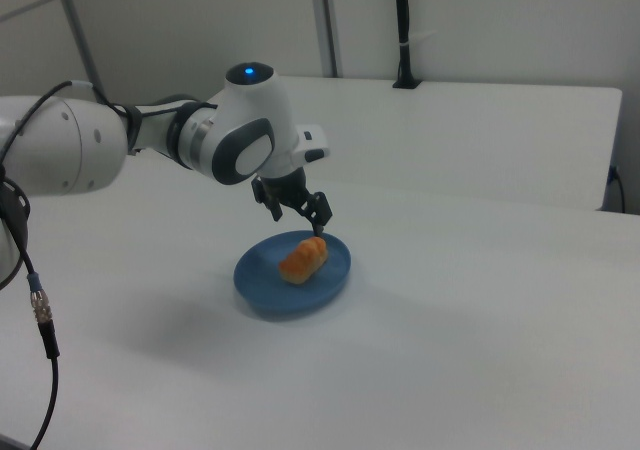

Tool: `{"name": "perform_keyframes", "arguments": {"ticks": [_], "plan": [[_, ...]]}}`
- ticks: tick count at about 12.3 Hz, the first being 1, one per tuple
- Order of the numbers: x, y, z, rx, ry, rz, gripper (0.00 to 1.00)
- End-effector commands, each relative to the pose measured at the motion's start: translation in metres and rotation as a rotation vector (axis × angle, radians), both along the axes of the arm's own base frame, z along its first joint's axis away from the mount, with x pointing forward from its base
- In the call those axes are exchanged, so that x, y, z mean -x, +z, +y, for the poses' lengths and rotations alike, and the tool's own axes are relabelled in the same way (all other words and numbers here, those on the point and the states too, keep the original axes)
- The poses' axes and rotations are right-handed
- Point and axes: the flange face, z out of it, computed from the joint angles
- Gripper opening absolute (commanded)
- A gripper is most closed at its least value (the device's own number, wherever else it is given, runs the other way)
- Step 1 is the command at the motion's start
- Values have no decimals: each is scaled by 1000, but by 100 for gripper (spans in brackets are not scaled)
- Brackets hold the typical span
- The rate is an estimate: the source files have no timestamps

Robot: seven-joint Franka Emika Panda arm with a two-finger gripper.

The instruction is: Put the bread on the table

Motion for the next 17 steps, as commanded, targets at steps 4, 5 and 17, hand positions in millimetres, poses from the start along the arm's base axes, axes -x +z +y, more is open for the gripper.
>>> {"name": "perform_keyframes", "arguments": {"ticks": [4, 5, 17], "plan": [[19, -28, 0, 36, 37, 53, 100], [18, -29, 3, 36, 39, 55, 100], [16, -40, 1, 61, -2, 13, 3]]}}
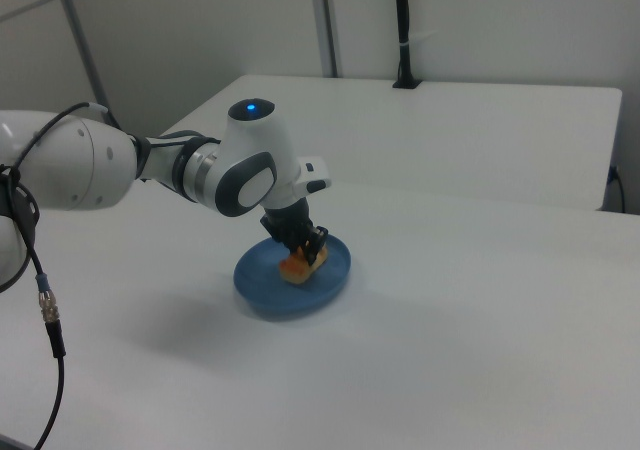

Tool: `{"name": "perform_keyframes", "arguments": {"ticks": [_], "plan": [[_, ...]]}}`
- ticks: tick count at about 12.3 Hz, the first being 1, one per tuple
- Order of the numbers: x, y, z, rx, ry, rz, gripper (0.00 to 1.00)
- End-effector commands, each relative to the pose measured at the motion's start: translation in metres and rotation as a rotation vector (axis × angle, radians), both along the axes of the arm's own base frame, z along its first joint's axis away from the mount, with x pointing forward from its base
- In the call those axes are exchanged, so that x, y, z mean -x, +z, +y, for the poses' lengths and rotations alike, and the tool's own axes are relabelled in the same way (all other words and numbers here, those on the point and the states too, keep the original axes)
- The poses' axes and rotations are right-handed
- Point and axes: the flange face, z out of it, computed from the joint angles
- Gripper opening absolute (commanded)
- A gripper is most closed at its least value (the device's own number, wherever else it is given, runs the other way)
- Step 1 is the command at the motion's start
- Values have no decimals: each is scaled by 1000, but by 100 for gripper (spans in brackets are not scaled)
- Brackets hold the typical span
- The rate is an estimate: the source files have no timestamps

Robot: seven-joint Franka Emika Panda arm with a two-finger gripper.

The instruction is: Put the bread on the table

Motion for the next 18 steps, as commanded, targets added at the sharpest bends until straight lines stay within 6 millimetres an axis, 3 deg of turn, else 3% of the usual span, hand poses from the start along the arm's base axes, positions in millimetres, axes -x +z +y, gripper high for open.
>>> {"name": "perform_keyframes", "arguments": {"ticks": [1, 4, 6, 8, 9, 11, 13, 15, 18], "plan": [[11, 24, 1, 8, 0, -3, 0], [23, 62, -3, -13, -1, 2, 0], [35, 101, -6, -29, -2, -21, 0], [52, 120, 0, -47, 9, -6, 0], [59, 127, 15, -62, 22, -10, 0], [74, 148, 59, -85, 87, -22, 0], [92, 177, 105, -135, 30, -6, 4], [118, 174, 174, -129, 42, 92, 6], [157, 142, 267, -107, 98, 182, 5]]}}
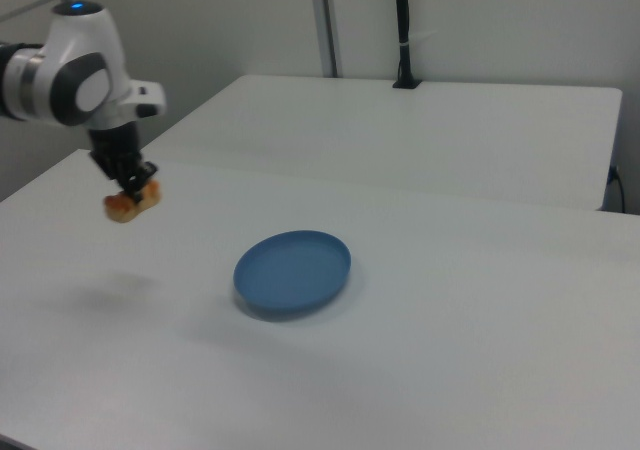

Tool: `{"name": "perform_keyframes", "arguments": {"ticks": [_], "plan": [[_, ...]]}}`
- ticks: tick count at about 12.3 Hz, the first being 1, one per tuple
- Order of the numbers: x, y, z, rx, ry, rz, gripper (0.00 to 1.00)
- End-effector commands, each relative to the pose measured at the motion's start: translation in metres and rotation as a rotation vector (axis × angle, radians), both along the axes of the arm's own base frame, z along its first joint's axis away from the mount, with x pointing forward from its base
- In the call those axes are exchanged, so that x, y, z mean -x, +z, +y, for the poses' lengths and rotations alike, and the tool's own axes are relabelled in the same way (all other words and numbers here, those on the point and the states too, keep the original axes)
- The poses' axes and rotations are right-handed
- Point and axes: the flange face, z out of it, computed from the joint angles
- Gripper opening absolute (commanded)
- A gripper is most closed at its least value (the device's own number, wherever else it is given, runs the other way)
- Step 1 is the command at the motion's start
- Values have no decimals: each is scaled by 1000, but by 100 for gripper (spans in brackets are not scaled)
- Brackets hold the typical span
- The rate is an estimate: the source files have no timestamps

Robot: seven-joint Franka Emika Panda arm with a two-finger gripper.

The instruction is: Put the bread on the table

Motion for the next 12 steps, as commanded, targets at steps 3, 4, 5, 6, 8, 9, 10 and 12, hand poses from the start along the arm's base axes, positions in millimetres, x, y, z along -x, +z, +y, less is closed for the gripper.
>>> {"name": "perform_keyframes", "arguments": {"ticks": [3, 4, 5, 6, 8, 9, 10, 12], "plan": [[61, -75, 121, 110, 7, 107, 5], [62, -95, 132, 133, 13, 111, 6], [63, -120, 139, 169, 10, 127, 7], [67, -137, 147, 200, 9, 140, 10], [77, -175, 161, 276, -13, 155, 15], [80, -181, 163, 283, -24, 163, 18], [80, -183, 163, 286, -38, 167, 29], [82, -193, 163, 331, -28, 161, 70]]}}
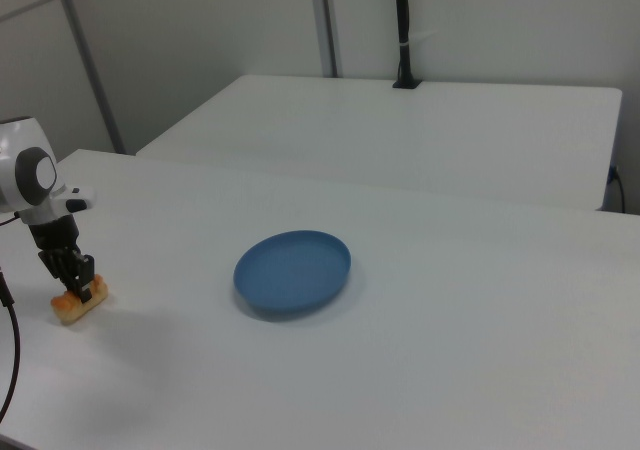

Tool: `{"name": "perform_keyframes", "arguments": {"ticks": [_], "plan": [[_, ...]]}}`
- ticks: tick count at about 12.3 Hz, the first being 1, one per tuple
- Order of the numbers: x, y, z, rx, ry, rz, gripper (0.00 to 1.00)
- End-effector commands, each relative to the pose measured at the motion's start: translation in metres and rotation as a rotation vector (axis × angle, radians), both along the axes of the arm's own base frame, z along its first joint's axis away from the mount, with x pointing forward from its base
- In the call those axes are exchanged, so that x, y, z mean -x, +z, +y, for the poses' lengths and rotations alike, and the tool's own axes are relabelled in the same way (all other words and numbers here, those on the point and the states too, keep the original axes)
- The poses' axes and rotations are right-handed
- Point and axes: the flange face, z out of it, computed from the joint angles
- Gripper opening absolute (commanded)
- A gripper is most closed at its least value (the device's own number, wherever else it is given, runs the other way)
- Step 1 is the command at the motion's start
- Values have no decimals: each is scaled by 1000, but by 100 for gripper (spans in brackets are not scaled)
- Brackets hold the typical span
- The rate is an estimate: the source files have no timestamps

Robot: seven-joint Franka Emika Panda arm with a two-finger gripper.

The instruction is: Put the bread on the table

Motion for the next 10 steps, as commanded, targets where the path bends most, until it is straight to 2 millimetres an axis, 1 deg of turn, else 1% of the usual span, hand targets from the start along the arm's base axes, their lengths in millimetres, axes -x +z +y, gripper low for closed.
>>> {"name": "perform_keyframes", "arguments": {"ticks": [1, 2, 7, 10], "plan": [[7, -15, 4, 65, 23, -26, 93], [7, -18, 4, 71, 28, -24, 100], [-1, -5, -1, 60, 10, -44, 100], [-8, 16, -19, 77, -15, -46, 100]]}}
